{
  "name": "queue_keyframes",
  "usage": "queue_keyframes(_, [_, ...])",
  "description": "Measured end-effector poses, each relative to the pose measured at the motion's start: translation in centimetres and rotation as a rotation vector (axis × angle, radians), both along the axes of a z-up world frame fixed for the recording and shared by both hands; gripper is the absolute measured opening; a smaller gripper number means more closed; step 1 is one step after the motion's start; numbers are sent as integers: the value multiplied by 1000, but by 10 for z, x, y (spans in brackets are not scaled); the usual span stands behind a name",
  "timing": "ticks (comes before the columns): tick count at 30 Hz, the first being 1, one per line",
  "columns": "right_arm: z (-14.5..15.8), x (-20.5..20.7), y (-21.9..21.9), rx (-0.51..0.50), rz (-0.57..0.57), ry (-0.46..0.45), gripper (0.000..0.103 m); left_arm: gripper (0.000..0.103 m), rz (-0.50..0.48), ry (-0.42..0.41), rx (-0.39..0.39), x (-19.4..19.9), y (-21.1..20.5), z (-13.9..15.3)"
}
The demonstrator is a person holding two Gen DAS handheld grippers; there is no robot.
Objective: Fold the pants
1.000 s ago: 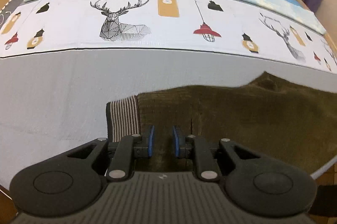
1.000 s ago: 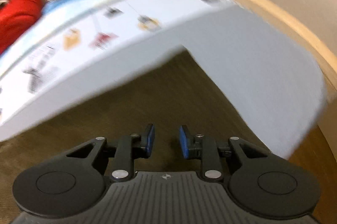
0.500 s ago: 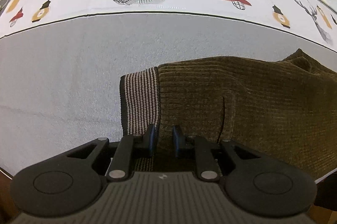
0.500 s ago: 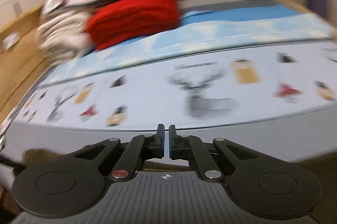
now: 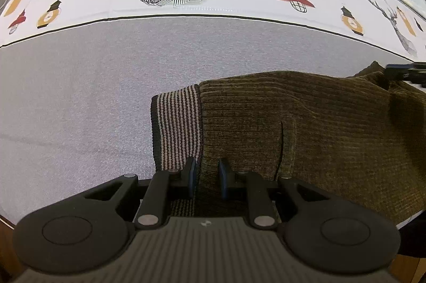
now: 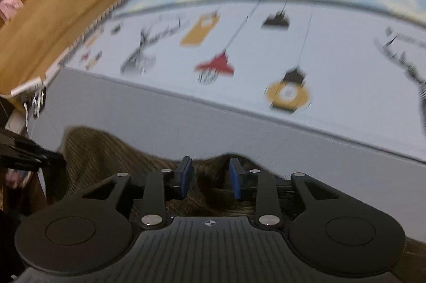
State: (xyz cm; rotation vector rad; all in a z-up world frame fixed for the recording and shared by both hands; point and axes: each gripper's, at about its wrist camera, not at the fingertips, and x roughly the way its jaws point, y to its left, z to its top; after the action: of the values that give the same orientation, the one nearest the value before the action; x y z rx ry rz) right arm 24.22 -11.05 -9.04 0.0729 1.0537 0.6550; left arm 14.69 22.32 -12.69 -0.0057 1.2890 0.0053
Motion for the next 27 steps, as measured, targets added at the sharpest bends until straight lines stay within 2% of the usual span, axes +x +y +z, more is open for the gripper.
queue_keyframes(3, [-16,6,9,-35,22,48,41,21,-18,-2,5,0,-1,0])
queue_keyframes(6, [-22,8,22,-34,95,76,42,21,-19,-1,0,0,0,0])
queue_keyframes(8, [-20,8,30,-55,143,44,29,21,-21,0,-2,0,0,0])
queue_keyframes(9, [-17,9,31,-70,150,27,15,21,-22,-1,-2,0,0,0])
queue_keyframes(13, [4,21,23,9,103,-14,12,21,-22,-2,-3,-2,1,1])
queue_keyframes(19, [-12,19,33,-77,82,-53,13,21,-20,-1,-5,-3,1,2])
queue_keyframes(21, [-11,22,30,-115,29,-87,12,21,-21,-2,2,-4,0,2])
queue_keyframes(23, [-6,31,15,-232,-134,-176,9,21,-23,-1,6,-5,-1,2])
queue_keyframes(24, [-4,37,3,-272,-230,-189,9,21,-22,-1,6,-5,-1,2])
queue_keyframes(25, [-1,44,-17,-247,-326,-172,9,21,-21,-1,5,-6,0,2])
queue_keyframes(27, [7,48,-45,-118,-393,-134,9,21,-21,-1,4,-6,-1,3])
